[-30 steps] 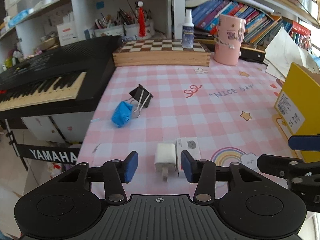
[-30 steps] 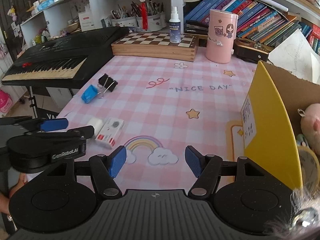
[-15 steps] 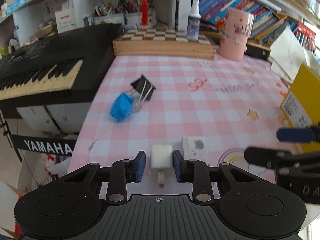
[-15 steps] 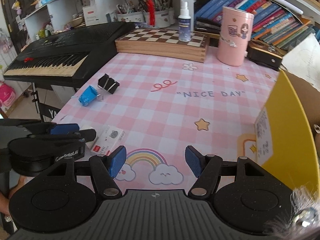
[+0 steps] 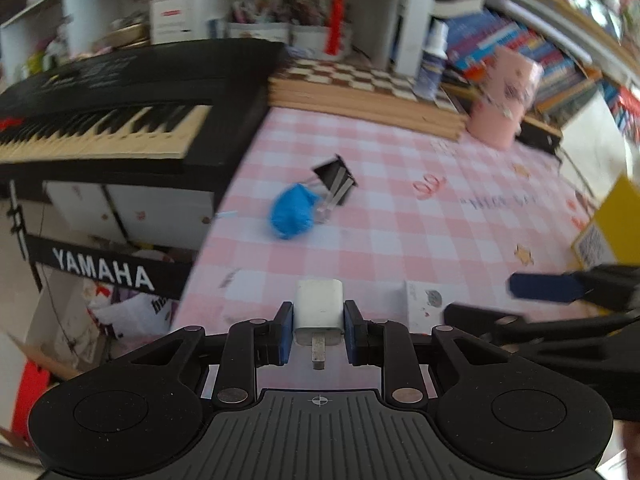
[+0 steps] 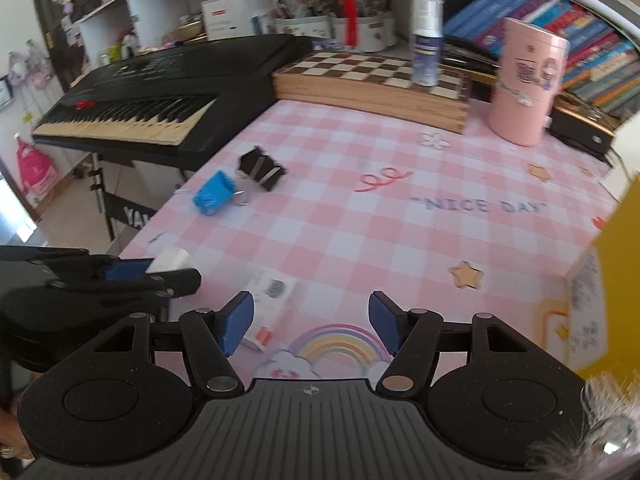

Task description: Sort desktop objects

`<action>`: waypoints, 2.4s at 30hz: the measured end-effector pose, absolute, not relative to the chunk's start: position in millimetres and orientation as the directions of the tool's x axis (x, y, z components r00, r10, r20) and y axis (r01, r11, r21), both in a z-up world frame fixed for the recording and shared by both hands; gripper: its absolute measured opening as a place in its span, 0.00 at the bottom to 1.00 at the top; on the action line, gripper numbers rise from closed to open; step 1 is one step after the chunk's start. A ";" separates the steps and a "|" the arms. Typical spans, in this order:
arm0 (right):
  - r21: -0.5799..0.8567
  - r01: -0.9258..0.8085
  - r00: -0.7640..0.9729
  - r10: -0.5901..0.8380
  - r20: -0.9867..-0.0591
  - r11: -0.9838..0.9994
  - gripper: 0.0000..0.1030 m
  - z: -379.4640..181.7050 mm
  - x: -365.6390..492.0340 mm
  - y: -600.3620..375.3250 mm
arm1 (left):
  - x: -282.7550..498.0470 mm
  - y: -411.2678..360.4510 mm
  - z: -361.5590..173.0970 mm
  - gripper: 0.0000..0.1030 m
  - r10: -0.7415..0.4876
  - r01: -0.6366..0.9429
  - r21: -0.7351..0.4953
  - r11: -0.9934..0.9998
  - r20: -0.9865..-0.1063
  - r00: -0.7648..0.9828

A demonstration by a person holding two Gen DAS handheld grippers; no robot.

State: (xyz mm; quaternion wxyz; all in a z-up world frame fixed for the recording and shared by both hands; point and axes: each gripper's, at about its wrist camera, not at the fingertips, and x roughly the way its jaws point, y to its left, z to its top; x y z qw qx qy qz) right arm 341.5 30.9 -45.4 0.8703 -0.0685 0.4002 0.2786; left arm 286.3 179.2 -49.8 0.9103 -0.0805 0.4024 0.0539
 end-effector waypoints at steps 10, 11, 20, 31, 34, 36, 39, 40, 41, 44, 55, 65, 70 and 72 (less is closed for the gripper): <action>0.039 -0.640 0.480 0.439 -0.760 0.768 0.55 -73.1 342.8 72.1 | 269.0 189.7 -41.2 0.23 0.053 -0.211 -0.119 0.970 -0.746 0.663; 0.029 -0.640 0.490 0.437 -0.755 0.768 0.52 -74.5 342.2 72.7 | 268.0 190.1 -40.9 0.23 0.051 -0.208 -0.118 0.971 -0.747 0.663; 0.040 -0.595 0.539 0.435 -0.721 0.803 0.27 -56.5 337.2 48.8 | 266.5 181.8 -29.1 0.23 0.001 -0.144 -0.140 0.980 -0.714 0.700; 0.051 -0.472 0.655 0.390 -0.647 0.880 0.27 -12.2 287.0 0.4 | 236.6 157.5 -2.9 0.23 -0.119 -0.016 -0.198 0.980 -0.649 0.752; 0.054 -0.435 0.678 0.367 -0.637 0.899 0.27 -3.7 268.7 -13.4 | 220.4 151.8 4.5 0.23 -0.152 0.018 -0.213 0.977 -0.630 0.761; 0.056 -0.418 0.690 0.357 -0.630 0.907 0.27 2.2 255.8 -21.3 | 209.4 149.7 9.2 0.23 -0.169 0.033 -0.223 0.974 -0.623 0.764; 0.070 -0.396 0.703 0.352 -0.618 0.915 0.27 9.8 233.2 -30.6 | 190.8 145.8 16.4 0.23 -0.190 0.060 -0.228 0.972 -0.607 0.771; 0.075 -0.391 0.705 0.351 -0.616 0.917 0.27 11.8 225.9 -32.8 | 184.1 144.6 18.6 0.23 -0.196 0.070 -0.227 0.971 -0.601 0.775; 0.082 -0.385 0.706 0.351 -0.615 0.919 0.27 12.9 218.5 -34.3 | 178.8 143.9 19.8 0.23 -0.200 0.077 -0.224 0.971 -0.597 0.777; 0.087 -0.377 0.708 0.347 -0.615 0.922 0.27 13.6 195.6 -34.8 | 161.0 141.9 19.6 0.23 -0.211 0.093 -0.223 0.970 -0.598 0.773; 0.066 -0.293 0.730 0.268 -0.628 0.954 0.27 10.4 107.5 -48.7 | 94.0 130.2 9.1 0.23 -0.293 0.152 -0.273 0.950 -0.612 0.734; 0.065 -0.132 0.749 0.143 -0.647 0.989 0.27 8.5 47.3 -79.3 | 64.8 100.6 8.3 0.23 -0.416 0.299 -0.290 0.909 -0.597 0.686; 0.069 -0.080 0.749 0.106 -0.654 0.994 0.27 9.4 33.8 -89.5 | 61.2 87.9 8.1 0.23 -0.460 0.354 -0.294 0.888 -0.592 0.662; 0.063 -0.061 0.753 0.088 -0.652 0.996 0.27 10.4 28.6 -93.9 | 60.5 83.9 7.0 0.23 -0.474 0.366 -0.301 0.880 -0.590 0.654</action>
